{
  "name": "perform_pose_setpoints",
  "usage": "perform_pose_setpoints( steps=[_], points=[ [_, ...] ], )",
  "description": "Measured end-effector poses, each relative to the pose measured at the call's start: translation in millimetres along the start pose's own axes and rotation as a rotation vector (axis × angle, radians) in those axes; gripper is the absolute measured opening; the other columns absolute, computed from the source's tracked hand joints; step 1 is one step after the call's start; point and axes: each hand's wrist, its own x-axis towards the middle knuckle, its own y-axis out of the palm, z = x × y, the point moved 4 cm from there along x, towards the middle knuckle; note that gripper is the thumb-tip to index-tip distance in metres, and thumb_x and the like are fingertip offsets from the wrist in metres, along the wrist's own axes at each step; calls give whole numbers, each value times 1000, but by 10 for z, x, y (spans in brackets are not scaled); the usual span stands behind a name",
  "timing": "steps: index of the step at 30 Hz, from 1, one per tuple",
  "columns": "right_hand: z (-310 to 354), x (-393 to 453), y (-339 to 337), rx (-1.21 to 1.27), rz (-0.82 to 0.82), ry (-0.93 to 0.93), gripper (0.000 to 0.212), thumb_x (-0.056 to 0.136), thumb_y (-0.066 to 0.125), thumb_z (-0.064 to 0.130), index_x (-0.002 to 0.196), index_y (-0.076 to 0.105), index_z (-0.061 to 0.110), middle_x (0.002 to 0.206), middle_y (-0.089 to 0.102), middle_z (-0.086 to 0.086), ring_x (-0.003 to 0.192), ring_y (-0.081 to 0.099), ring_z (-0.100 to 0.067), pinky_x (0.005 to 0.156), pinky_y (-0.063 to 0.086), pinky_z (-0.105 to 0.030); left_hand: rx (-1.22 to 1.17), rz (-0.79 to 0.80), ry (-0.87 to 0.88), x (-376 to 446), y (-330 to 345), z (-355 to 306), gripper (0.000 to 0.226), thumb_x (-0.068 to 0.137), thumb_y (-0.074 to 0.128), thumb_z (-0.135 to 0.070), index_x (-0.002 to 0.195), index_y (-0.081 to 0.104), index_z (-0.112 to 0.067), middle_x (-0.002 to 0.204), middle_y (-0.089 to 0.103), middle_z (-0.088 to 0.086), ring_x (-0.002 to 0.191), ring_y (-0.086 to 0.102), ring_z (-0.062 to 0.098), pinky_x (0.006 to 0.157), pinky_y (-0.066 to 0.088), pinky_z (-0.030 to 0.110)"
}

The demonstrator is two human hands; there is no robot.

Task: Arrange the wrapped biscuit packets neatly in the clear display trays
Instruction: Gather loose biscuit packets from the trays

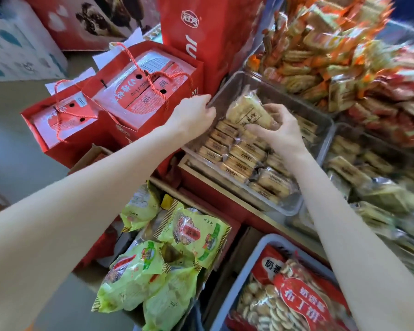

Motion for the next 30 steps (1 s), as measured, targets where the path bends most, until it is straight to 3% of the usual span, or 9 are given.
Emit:
perform_pose_setpoints(
  steps=[3,6,10,15,20,23,25,28,30],
  points=[
    [78,-291,-182,163,49,48,53,74,79,26,119,51,24,112,63,5,95,61,1,73,50,-12,-571,40,-72,-182,26,-232,32,98,46,-20,125,58,-7,114,64,11,99,64,20,96,49,35],
    [158,-525,-386,259,100,61,54,67,80,34,114,54,26,112,67,-2,104,65,-17,90,53,-35,-741,85,-5,-376,30,-437,17,90,62,-14,102,69,-4,89,70,9,82,68,17,86,55,31],
    [266,-866,-639,326,170,40,54,67,75,26,116,55,20,107,69,-2,98,67,-16,75,54,-26,-690,99,31,-605,-13,-646,20,79,74,-19,93,73,-5,86,72,10,84,70,17,80,57,26],
    [310,-1164,-926,251,141,30,60,64,81,26,118,56,19,110,68,-7,101,66,-21,81,54,-33,-558,104,106,-856,-30,-916,7,83,70,-14,86,74,-9,78,73,7,78,68,19,81,57,33],
    [380,-1382,-1156,178,127,17,45,76,76,19,117,57,14,105,70,-4,95,68,-16,79,56,-26,-109,-196,438,-1150,-33,-1145,12,83,67,-15,85,77,-9,76,73,5,74,68,17,79,53,33],
    [405,-1489,-1235,134,103,1,43,77,76,16,115,57,12,100,69,-3,89,66,-14,74,55,-25,-149,-81,370,-1207,13,-1192,10,82,69,-18,85,76,-12,78,73,3,68,63,6,76,51,22],
    [433,-1563,-1281,114,84,-23,44,76,76,17,115,57,12,98,69,-3,85,66,-13,68,55,-22,-202,-31,344,-1218,-4,-1254,14,82,69,-21,91,76,-13,85,73,3,75,65,10,78,51,23],
    [486,-1657,-1356,28,61,-84,45,73,79,22,113,59,19,98,70,-1,84,66,-9,63,49,-11,-404,-86,322,-1269,-89,-1382,21,83,69,-20,103,72,-14,95,72,4,77,63,10,81,52,28],
    [510,-1706,-1400,-20,46,-110,45,72,79,25,112,59,21,98,70,-1,86,67,-9,66,50,-13,-466,-136,337,-1335,-102,-1464,16,83,70,-18,97,74,-14,89,71,2,71,60,4,78,51,26]
  ],
)
